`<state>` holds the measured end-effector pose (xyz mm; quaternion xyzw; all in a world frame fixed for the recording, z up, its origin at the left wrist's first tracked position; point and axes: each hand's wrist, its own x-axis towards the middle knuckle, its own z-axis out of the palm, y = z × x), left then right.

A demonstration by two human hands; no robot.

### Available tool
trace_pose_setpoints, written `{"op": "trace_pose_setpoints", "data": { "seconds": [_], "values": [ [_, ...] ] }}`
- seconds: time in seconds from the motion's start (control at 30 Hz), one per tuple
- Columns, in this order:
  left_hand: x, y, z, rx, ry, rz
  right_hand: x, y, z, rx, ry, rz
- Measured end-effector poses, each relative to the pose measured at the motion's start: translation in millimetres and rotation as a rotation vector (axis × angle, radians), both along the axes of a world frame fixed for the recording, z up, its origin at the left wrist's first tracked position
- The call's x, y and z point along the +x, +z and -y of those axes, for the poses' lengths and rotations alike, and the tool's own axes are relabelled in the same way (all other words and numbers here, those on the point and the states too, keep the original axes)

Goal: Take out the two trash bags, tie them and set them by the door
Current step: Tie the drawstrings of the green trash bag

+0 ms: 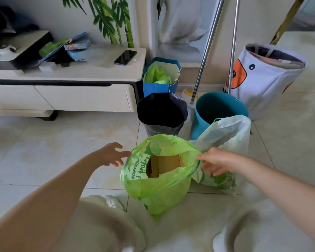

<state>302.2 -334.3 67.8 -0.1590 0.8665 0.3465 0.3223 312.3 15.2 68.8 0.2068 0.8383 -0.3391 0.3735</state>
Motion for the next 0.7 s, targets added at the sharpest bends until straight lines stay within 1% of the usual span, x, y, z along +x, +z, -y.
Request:
{"op": "trace_pose_setpoints", "data": {
  "seconds": [0.1,0.17,0.3,0.43,0.57,0.7],
  "values": [
    [-3,-3,2,-0.021,-0.020,0.008,2,-2,2,-0.046,0.007,0.077],
    [-4,-7,0,-0.014,-0.031,0.013,4,-4,6,-0.036,0.038,0.076],
    [-7,-16,-8,-0.032,-0.026,0.009,5,-5,14,-0.024,0.028,0.020],
    [-12,-25,-13,-0.044,0.032,-0.034,6,-3,17,-0.041,-0.009,-0.003],
    [-17,-25,-22,-0.050,0.063,-0.121,5,3,16,-0.078,-0.083,-0.042],
    [-23,-14,-26,0.030,0.110,-0.161,-1,13,13,-0.092,-0.113,-0.152]
  ]
}}
